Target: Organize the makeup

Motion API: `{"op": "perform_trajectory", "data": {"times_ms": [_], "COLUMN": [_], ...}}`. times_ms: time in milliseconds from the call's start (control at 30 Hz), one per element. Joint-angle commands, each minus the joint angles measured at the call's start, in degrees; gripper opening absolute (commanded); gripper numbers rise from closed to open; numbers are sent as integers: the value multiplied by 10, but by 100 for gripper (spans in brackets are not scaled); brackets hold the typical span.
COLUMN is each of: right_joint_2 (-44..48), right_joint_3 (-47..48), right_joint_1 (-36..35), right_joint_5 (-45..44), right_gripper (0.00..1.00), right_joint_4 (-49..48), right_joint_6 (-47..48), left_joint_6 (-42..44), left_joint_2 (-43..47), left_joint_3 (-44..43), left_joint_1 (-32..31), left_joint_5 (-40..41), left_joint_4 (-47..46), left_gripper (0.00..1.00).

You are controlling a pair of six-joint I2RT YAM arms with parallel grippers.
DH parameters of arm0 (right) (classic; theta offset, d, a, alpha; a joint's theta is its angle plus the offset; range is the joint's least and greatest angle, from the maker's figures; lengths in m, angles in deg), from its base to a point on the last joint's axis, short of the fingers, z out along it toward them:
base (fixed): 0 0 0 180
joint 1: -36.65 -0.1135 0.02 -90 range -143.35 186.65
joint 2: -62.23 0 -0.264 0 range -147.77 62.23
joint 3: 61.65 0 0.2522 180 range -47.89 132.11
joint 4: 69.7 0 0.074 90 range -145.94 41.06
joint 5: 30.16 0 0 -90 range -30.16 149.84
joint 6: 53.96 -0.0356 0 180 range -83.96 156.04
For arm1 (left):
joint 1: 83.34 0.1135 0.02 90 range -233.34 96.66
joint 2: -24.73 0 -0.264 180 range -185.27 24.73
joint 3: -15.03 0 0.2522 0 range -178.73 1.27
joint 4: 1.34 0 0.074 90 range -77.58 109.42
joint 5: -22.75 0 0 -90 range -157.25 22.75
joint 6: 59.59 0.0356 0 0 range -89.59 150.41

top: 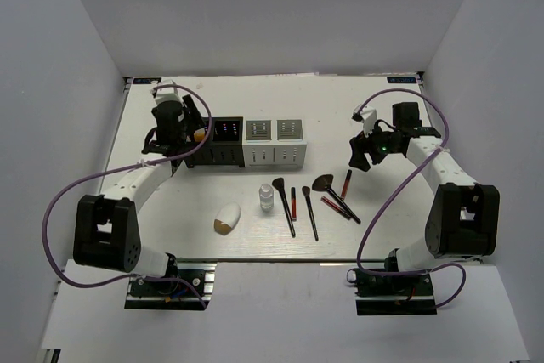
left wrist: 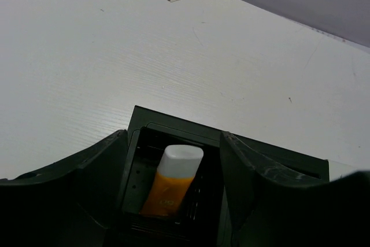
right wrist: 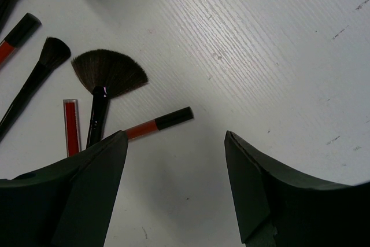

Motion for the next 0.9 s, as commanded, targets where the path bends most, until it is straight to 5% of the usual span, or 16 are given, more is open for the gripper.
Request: {"op": "perform_trajectory", "data": {"times_ms": [0, 133, 233, 267, 367, 467, 500, 600, 700, 867], "right_joint_2": [19, 25, 33, 35, 37, 33, 31, 24, 18, 14], "right_joint_3": [-1, 1, 1, 1, 1, 4, 6, 13, 23, 32], "right_joint_1": [2, 2, 1, 1, 1, -1, -1, -3, -7, -10], "right_joint_5": [3, 7, 19, 28, 52, 73, 79, 96, 101, 94], "right_gripper": [74, 74, 69, 60, 35, 31, 33, 55, 71, 78], "right_joint_4": [-5, -2, 1, 1, 9, 21, 24, 34, 36, 45], "right_joint_6": [2, 8, 13, 16, 23, 27, 27, 29, 28, 29], "left_joint_6": [5, 4, 0, 0, -11, -10, -5, 10, 10, 5], "left_joint_2": [36, 74, 115, 122, 148, 159, 158, 157, 155, 121], "left_joint_3": [-5, -41, -83, -94, -121, -126, -129, -136, -137, -122], "left_joint_1": [-4, -4, -4, -4, -10, -16, -26, -60, -96, -154], "left_joint_5": [12, 12, -25, -67, -139, -249, -276, -288, -284, -254], "left_joint_4": [-3, 15, 78, 134, 245, 348, 380, 462, 502, 549], "left_gripper": [75, 72, 48, 31, 23, 40, 53, 70, 78, 89]}}
